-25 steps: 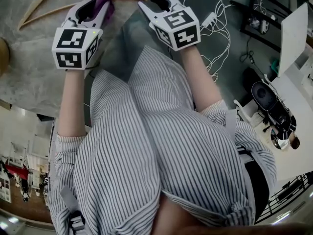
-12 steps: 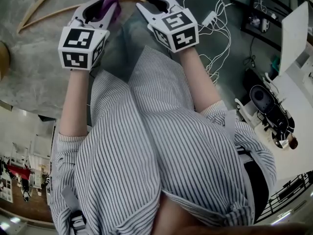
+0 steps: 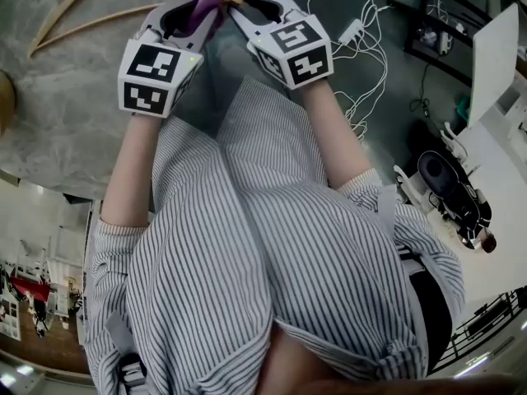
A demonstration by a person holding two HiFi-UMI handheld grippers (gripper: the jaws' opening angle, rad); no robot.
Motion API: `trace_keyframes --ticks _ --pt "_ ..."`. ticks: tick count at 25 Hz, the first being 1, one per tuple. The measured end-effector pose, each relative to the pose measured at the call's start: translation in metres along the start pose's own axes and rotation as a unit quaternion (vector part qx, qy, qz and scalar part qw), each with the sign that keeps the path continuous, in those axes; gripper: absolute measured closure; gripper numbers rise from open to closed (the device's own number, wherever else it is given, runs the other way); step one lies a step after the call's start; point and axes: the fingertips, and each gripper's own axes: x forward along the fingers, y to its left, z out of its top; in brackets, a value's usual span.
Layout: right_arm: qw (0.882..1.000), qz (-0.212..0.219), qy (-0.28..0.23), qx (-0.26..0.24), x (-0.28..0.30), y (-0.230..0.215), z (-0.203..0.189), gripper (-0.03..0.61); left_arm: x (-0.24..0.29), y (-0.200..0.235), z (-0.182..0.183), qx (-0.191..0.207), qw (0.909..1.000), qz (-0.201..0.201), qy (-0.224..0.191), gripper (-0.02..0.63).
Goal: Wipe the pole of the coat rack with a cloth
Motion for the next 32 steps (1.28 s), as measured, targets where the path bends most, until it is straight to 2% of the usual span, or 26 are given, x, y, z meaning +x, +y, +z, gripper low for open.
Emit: trace_keyframes --ticks 10,17,25,32 --pt "1.0 0.015 -0.013 0.005 -0.007 0.004 0.008 0.463 -0.003 -0.005 0.004 -0.003 1.0 -0.006 -0.001 0.523" --pt "0.999 0.037 -0.031 -0.011 -0.014 0.017 0.026 0.463 -0.014 -0.007 0.012 -0.01 0.9998 0.0 -0.02 0.523" --pt "0.998 0.038 -0.033 -0.046 -0.031 0.023 0.048 0.466 -0.042 0.006 0.027 -0.033 0.9973 0.032 -0.057 0.523" --pt "0.995 0.039 -0.039 -0.081 -0.043 0.025 0.079 0.508 -0.071 0.021 0.043 -0.052 0.9921 0.068 -0.092 0.523"
